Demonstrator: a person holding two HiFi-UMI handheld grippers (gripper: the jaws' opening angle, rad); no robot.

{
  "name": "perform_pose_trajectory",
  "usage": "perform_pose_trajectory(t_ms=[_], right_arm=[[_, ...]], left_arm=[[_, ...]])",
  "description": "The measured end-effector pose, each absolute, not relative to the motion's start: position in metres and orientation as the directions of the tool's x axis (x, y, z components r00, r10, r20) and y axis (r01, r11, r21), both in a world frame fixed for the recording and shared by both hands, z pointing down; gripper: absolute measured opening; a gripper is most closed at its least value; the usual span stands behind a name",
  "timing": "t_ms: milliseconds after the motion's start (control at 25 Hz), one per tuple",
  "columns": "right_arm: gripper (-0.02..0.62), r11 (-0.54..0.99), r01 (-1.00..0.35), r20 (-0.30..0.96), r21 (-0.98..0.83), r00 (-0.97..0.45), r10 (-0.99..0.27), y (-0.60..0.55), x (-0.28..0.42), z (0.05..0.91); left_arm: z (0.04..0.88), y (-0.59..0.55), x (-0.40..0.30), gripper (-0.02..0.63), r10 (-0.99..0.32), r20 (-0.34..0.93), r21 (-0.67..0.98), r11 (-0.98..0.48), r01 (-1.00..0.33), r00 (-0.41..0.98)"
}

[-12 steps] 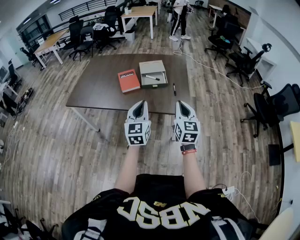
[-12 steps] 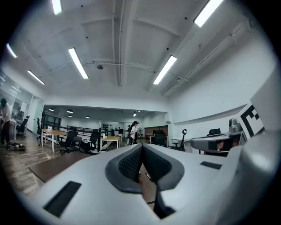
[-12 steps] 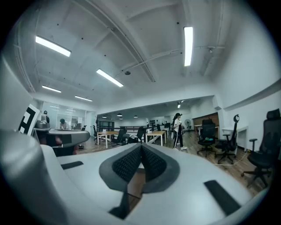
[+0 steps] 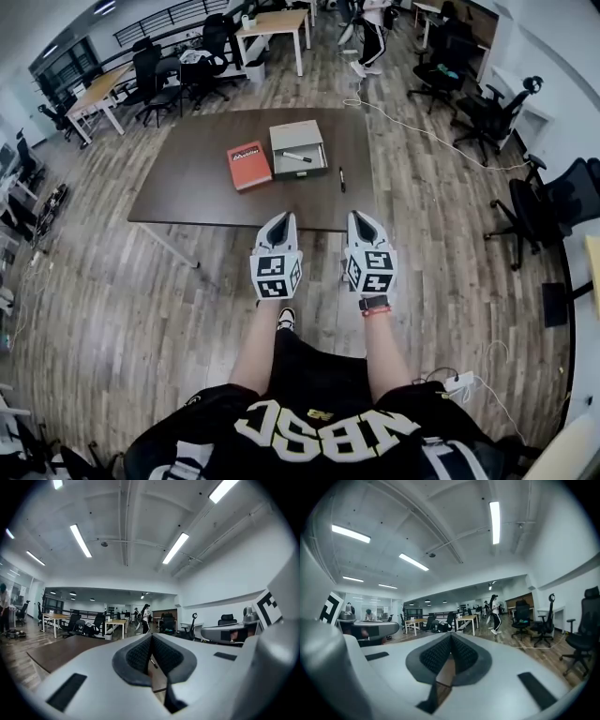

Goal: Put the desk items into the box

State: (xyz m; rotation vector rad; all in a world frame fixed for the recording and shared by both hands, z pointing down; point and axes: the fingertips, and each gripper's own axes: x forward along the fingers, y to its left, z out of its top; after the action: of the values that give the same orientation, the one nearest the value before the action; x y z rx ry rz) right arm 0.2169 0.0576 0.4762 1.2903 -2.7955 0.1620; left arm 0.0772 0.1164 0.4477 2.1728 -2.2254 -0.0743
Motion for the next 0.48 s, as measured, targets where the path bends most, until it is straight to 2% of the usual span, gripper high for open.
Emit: perform_pose_trajectory(t_ms=[480], right_arm=[[0.008,0.625,-0.776,0.088,-0.090,-0.631,-0.771,-0.024,0.175,0.481]], left_arm=[[0.453,0.028,0.043,0.014,-0.999,-0.029,0.066,-0.030,-0.997,0.029]])
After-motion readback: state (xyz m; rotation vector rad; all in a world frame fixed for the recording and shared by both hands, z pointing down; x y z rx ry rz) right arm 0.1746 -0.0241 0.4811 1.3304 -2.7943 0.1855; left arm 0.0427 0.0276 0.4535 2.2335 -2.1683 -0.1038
